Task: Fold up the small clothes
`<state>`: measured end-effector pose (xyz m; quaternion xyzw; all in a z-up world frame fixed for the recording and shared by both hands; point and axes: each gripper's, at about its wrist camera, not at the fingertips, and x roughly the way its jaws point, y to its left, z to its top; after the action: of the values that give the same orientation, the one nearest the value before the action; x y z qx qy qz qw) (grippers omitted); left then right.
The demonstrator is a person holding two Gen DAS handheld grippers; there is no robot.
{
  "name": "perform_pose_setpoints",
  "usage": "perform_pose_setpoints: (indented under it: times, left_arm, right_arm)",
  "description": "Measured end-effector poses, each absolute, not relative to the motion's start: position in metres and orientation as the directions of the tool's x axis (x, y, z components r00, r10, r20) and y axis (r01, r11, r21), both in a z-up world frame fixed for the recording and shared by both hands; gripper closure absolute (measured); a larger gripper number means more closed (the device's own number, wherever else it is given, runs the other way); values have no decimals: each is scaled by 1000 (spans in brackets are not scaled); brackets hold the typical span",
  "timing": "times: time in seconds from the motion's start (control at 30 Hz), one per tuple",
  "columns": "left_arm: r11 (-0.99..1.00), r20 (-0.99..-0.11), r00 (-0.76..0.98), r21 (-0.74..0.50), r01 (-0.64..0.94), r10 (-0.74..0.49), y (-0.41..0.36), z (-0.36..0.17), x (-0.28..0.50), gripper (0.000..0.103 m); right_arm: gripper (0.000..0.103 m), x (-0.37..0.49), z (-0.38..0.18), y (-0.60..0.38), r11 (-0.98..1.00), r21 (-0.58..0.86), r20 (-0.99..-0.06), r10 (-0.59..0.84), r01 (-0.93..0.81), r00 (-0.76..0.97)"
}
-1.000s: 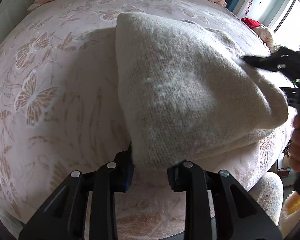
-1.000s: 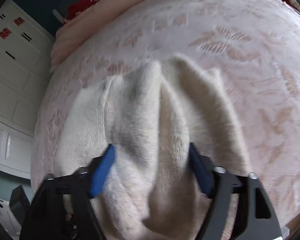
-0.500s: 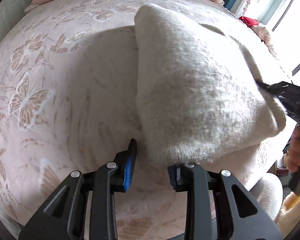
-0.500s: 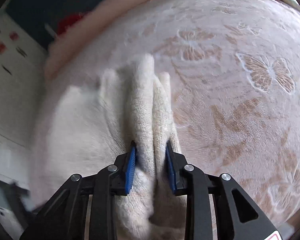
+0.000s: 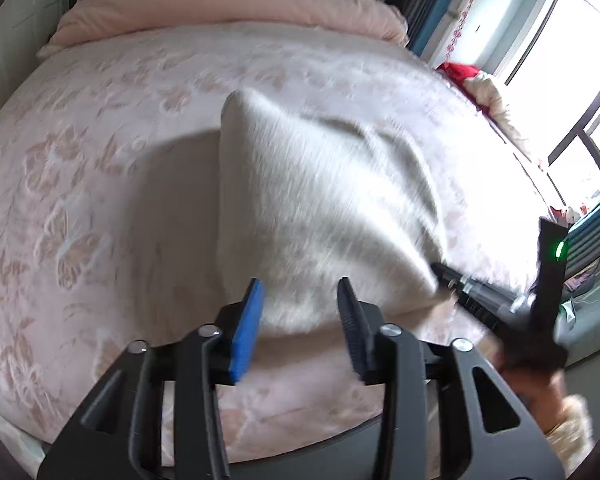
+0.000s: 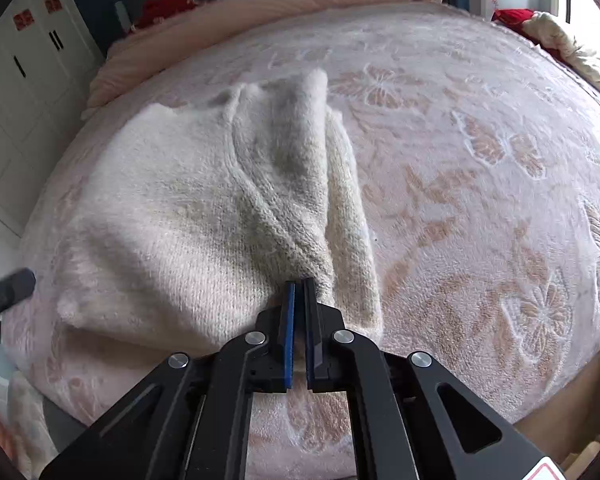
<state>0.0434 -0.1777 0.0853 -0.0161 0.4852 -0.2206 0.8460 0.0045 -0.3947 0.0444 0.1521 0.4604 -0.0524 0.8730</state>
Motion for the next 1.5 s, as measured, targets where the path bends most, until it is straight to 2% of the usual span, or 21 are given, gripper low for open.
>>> perform_pose_setpoints:
  times: [0.03, 0.07, 0.13, 0.27, 0.37, 0.43, 0.53, 0.63, 0.7, 0.77, 0.83, 0.87, 0.93, 1.03, 1.1, 1.13, 1.2, 1.37, 1.47, 1.5]
  left_arm:
    - [897, -799, 447, -247, 366, -402, -181, 93, 44, 61]
    - [895, -790, 459, -244, 372, -406, -185, 98, 46, 53]
    - [901, -790, 474, -217, 375, -388, -194, 97, 52, 46]
    - [922, -848, 421, -181, 343, -323, -205, 60, 73, 47]
    - [935, -858, 423, -162, 315, -291, -207, 44, 79, 47]
    - [932, -862, 427, -127, 340, -273, -213, 43, 79, 47]
    - [929, -866, 439, -76, 362, -242, -219, 42, 77, 46]
    - [928, -866, 435, -83, 362, -248, -218, 37, 77, 43]
    - [928, -864, 441, -76, 364, -243, -220, 35, 76, 40]
    - [924, -864, 447, -50, 380, -231, -224, 35, 74, 37]
    - [919, -870, 438, -43, 393, -228, -225, 36, 72, 37]
    - [918, -873, 431, -45, 395, -228, -223, 39, 71, 37]
    - [918, -873, 423, -64, 392, -242, -214, 47, 68, 37]
    - [925, -878, 405, -98, 366, -254, -195, 56, 63, 36]
    - [936, -885, 403, -94, 338, -235, -183, 56, 61, 36]
    - [940, -888, 398, -95, 327, -229, -180, 55, 61, 36]
    - [945, -893, 390, -103, 310, -226, -174, 54, 62, 36]
    - [951, -888, 407, -93, 294, -213, -164, 62, 56, 31]
    - [949, -885, 411, -91, 303, -217, -168, 65, 54, 31]
    - [948, -884, 414, -87, 305, -215, -170, 66, 54, 31]
  right_arm:
    - [101, 3, 50, -395, 947, 221, -820, 50, 235, 570]
    - [101, 2, 62, -396, 940, 240, -813, 59, 241, 580]
    - [102, 1, 81, -399, 930, 287, -788, 92, 231, 609]
    - [101, 29, 111, -394, 926, 334, -745, 143, 179, 651]
    - [101, 69, 79, -397, 920, 349, -794, 190, 178, 578]
    - [103, 89, 36, -400, 930, 305, -855, 172, 205, 489]
    - [101, 87, 59, -396, 916, 340, -825, 182, 213, 535]
    - [101, 89, 94, -379, 914, 387, -760, 240, 123, 604]
    - [101, 105, 93, -366, 922, 380, -768, 271, 72, 580]
    - [102, 124, 59, -351, 927, 370, -823, 300, 55, 482]
    - [103, 133, 36, -341, 938, 343, -850, 284, 57, 443]
    - [103, 130, 44, -338, 939, 339, -845, 274, 65, 459]
    - [95, 116, 75, -334, 939, 340, -819, 265, 58, 508]
    - [95, 91, 97, -323, 937, 350, -781, 295, -5, 550]
    - [96, 86, 73, -309, 954, 299, -836, 274, -23, 475]
    - [100, 86, 50, -304, 964, 265, -871, 252, -28, 423]
    - [100, 79, 35, -305, 967, 253, -868, 230, -5, 439]
    - [100, 50, 79, -324, 968, 237, -825, 154, 84, 544]
    - [103, 36, 42, -348, 969, 161, -878, 55, 185, 475]
    - [103, 31, 34, -354, 962, 201, -873, 91, 185, 479]
